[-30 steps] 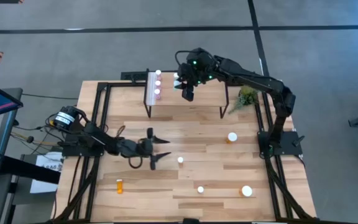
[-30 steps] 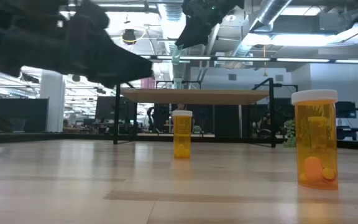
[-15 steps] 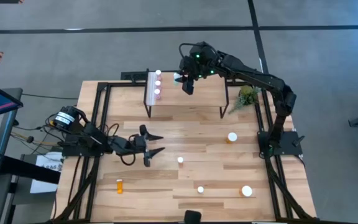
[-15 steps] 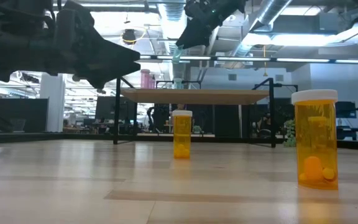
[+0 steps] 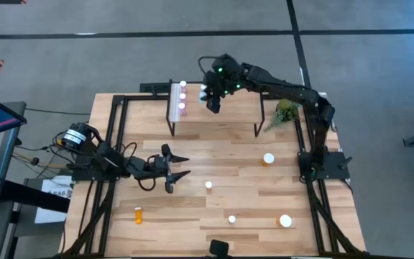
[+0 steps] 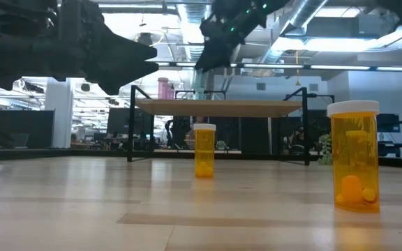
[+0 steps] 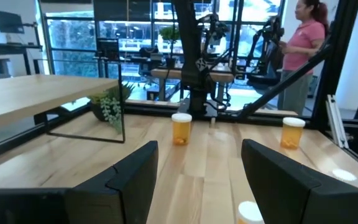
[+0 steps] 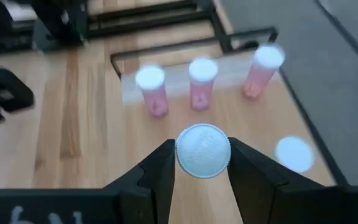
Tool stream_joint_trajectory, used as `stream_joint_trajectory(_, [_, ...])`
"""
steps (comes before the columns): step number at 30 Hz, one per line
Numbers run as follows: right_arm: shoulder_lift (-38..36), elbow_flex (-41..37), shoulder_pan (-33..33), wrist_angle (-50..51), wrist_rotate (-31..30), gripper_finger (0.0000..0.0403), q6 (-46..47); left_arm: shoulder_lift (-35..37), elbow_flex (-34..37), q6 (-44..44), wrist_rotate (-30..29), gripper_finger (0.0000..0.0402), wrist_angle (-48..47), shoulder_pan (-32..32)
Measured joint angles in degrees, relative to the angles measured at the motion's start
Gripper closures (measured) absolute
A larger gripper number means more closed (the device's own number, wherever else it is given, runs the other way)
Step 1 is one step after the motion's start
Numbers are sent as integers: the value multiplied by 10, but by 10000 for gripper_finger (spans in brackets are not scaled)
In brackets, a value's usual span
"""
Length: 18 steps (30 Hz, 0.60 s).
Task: Pick and place medicine bottles onto shelf by color
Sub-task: Put the green pill bottle on the shelf aligned with the other green pill bottle
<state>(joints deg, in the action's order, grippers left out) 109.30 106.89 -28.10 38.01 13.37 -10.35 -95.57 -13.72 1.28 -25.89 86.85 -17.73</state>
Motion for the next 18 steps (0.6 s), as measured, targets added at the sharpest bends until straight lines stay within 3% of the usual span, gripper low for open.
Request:
stream_joint_trajectory(6, [36, -2, -4, -10, 0, 242, -5, 0, 0, 7, 2, 180, -8, -2])
stream_joint_trajectory(18, [31, 0, -13, 10, 1, 243, -2, 0, 0, 15, 1, 180, -19, -2])
